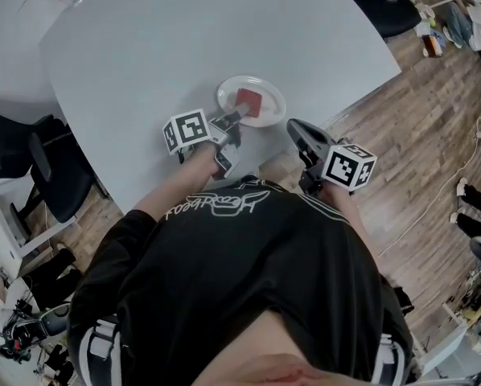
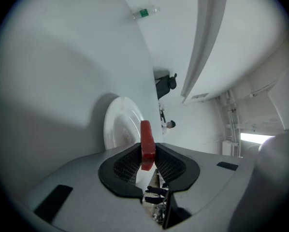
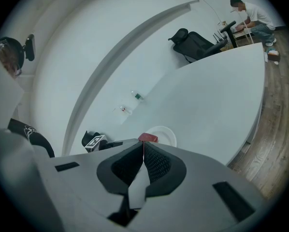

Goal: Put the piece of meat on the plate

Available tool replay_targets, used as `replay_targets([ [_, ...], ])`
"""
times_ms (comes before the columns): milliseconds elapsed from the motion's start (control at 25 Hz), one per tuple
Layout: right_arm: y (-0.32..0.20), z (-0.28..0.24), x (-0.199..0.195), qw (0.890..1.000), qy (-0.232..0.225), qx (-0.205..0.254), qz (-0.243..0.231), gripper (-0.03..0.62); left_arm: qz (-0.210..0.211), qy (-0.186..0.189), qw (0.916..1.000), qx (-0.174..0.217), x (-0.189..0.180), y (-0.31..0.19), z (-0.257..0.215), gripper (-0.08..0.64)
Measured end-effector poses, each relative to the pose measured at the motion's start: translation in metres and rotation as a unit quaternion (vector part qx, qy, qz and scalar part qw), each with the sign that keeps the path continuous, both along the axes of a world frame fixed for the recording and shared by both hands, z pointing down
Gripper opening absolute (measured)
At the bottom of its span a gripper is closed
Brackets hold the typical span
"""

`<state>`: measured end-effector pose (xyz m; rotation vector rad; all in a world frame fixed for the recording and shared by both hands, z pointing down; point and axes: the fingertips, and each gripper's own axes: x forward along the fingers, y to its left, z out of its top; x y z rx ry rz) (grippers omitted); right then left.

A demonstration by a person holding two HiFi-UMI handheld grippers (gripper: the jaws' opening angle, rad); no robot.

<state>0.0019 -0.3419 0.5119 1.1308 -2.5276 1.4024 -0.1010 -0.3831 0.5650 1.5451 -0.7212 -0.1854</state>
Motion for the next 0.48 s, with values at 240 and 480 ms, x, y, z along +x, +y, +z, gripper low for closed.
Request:
replay_targets([
  [240,-0.0019,0.0031,0.0009,1.0,-0.002,-0.003,0.001,0.011,0.002,-0.042,0.9986,0.032,-0.0005,-0.0033,-0.0011,0.087],
  [480,-0.0001,0.002,0.0024,1.0,-0.003,-0.003,0.002,0.011,0.013,-0.074,0.9954,0.06,0.0038,-0.0026,-0.0042,0.095],
])
